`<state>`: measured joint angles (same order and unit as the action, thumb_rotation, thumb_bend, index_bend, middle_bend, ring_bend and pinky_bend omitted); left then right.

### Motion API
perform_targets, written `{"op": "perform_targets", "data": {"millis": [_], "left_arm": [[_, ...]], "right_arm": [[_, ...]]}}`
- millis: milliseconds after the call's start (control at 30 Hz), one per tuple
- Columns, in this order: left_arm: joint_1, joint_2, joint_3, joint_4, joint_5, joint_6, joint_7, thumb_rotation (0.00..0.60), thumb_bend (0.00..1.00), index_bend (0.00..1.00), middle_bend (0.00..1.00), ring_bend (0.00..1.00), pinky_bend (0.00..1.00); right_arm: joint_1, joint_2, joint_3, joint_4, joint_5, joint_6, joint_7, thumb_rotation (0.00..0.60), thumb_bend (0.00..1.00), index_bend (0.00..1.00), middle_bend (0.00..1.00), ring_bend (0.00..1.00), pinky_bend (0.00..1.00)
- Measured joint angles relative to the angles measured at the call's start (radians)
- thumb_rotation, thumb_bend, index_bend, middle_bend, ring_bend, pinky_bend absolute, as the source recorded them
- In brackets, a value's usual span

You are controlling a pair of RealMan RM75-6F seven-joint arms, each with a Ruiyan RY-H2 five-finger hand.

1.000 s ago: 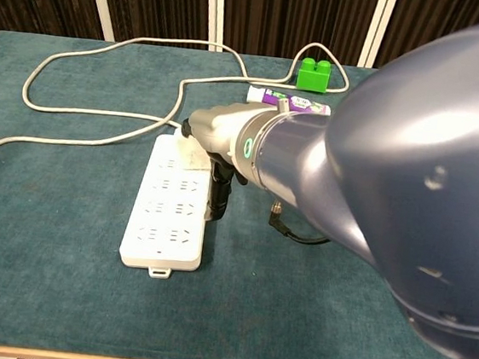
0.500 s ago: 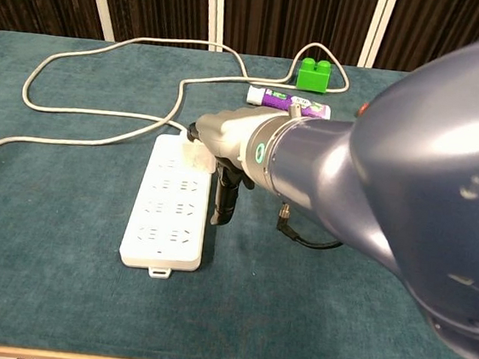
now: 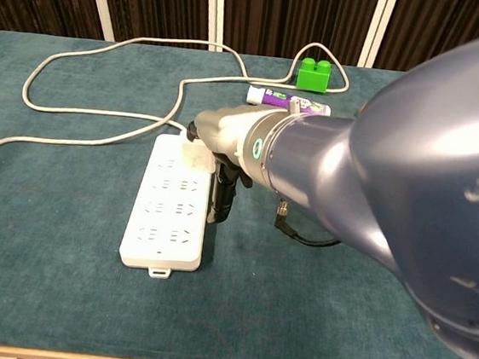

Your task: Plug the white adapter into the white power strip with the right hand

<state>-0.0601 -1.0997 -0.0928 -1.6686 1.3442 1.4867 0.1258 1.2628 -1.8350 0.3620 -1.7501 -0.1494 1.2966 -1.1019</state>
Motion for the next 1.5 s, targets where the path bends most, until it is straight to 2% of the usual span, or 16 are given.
{"op": "perform_targets", "data": {"millis": [67, 133, 200, 233, 367, 433, 533, 633, 767, 867, 1033, 1167, 1200, 1300, 1433, 1500], "left_arm": [[0.0, 0.0, 0.0, 0.001, -0.001, -0.001, 0.0, 0.6, 0.1, 0.13, 0.0, 0.0, 0.0], [-0.001, -0.001, -0.001, 0.001, -0.002, -0.002, 0.002, 0.6, 0.1, 0.13, 0.0, 0.0, 0.0], [-0.001, -0.001, 0.0, 0.001, -0.002, -0.003, 0.004, 0.6, 0.1, 0.13, 0.0, 0.0, 0.0], [-0.002, -0.002, 0.0, 0.001, -0.001, -0.003, 0.005, 0.6, 0.1, 0.13, 0.0, 0.0, 0.0], [-0.001, -0.003, 0.001, 0.001, 0.001, 0.0, 0.009, 0.6, 0.1, 0.13, 0.0, 0.0, 0.0], [-0.001, -0.004, 0.001, 0.001, 0.001, 0.001, 0.01, 0.6, 0.1, 0.13, 0.0, 0.0, 0.0], [-0.001, -0.006, 0.001, 0.0, 0.001, 0.001, 0.013, 0.6, 0.1, 0.13, 0.0, 0.0, 0.0], [-0.001, -0.008, 0.002, -0.001, 0.003, 0.001, 0.017, 0.6, 0.1, 0.13, 0.0, 0.0, 0.0], [0.0, -0.007, 0.003, -0.004, 0.007, 0.006, 0.014, 0.6, 0.1, 0.13, 0.0, 0.0, 0.0], [0.004, -0.005, 0.003, -0.005, 0.01, 0.012, 0.009, 0.6, 0.1, 0.13, 0.0, 0.0, 0.0], [0.005, -0.007, 0.0, -0.001, 0.01, 0.018, 0.009, 0.6, 0.1, 0.13, 0.0, 0.0, 0.0], [0.006, -0.014, -0.007, 0.006, 0.011, 0.03, 0.004, 0.6, 0.1, 0.13, 0.0, 0.0, 0.0], [0.006, -0.016, -0.008, 0.008, 0.015, 0.034, -0.001, 0.6, 0.1, 0.13, 0.0, 0.0, 0.0], [0.006, -0.02, -0.009, 0.019, 0.028, 0.043, -0.015, 0.6, 0.1, 0.13, 0.0, 0.0, 0.0], [0.008, -0.022, -0.007, 0.032, 0.048, 0.052, -0.038, 0.6, 0.1, 0.13, 0.0, 0.0, 0.0], [0.008, -0.022, -0.007, 0.036, 0.055, 0.057, -0.043, 0.6, 0.1, 0.13, 0.0, 0.0, 0.0]], "right_arm": [[-0.004, 0.008, 0.012, -0.007, -0.006, 0.002, 0.012, 0.6, 0.26, 0.28, 0.64, 0.64, 0.54], [-0.01, 0.022, 0.03, -0.02, -0.012, 0.005, 0.028, 0.6, 0.26, 0.26, 0.63, 0.64, 0.54], [-0.017, 0.04, 0.052, -0.039, -0.021, 0.009, 0.049, 0.6, 0.26, 0.22, 0.57, 0.61, 0.54], [-0.021, 0.049, 0.062, -0.049, -0.026, 0.011, 0.059, 0.6, 0.26, 0.19, 0.52, 0.57, 0.53], [-0.048, 0.107, 0.12, -0.105, -0.054, 0.03, 0.114, 0.6, 0.26, 0.12, 0.26, 0.38, 0.41], [-0.072, 0.156, 0.148, -0.15, -0.069, 0.037, 0.144, 0.6, 0.26, 0.11, 0.2, 0.31, 0.35], [-0.117, 0.242, 0.165, -0.226, -0.102, 0.048, 0.179, 0.6, 0.26, 0.09, 0.15, 0.25, 0.27], [-0.176, 0.333, 0.155, -0.302, -0.176, 0.068, 0.212, 0.6, 0.26, 0.08, 0.13, 0.21, 0.18], [-0.274, 0.413, 0.094, -0.381, -0.332, 0.095, 0.274, 0.6, 0.26, 0.08, 0.11, 0.18, 0.09], [-0.38, 0.48, 0.003, -0.431, -0.491, 0.113, 0.355, 0.6, 0.26, 0.08, 0.11, 0.16, 0.08], [-0.577, 0.572, -0.197, -0.441, -0.825, 0.167, 0.515, 0.6, 0.26, 0.08, 0.11, 0.16, 0.07], [-0.732, 0.596, -0.346, -0.342, -1.119, 0.259, 0.63, 0.6, 0.26, 0.08, 0.11, 0.14, 0.07], [-0.78, 0.598, -0.389, -0.29, -1.202, 0.291, 0.661, 0.6, 0.26, 0.08, 0.11, 0.14, 0.07], [-0.885, 0.6, -0.47, -0.143, -1.352, 0.366, 0.712, 0.6, 0.26, 0.08, 0.11, 0.13, 0.07], [-1.002, 0.588, -0.516, 0.017, -1.444, 0.458, 0.733, 0.6, 0.26, 0.08, 0.1, 0.13, 0.07], [-1.032, 0.583, -0.519, 0.042, -1.451, 0.472, 0.742, 0.6, 0.26, 0.08, 0.1, 0.12, 0.07]]}}
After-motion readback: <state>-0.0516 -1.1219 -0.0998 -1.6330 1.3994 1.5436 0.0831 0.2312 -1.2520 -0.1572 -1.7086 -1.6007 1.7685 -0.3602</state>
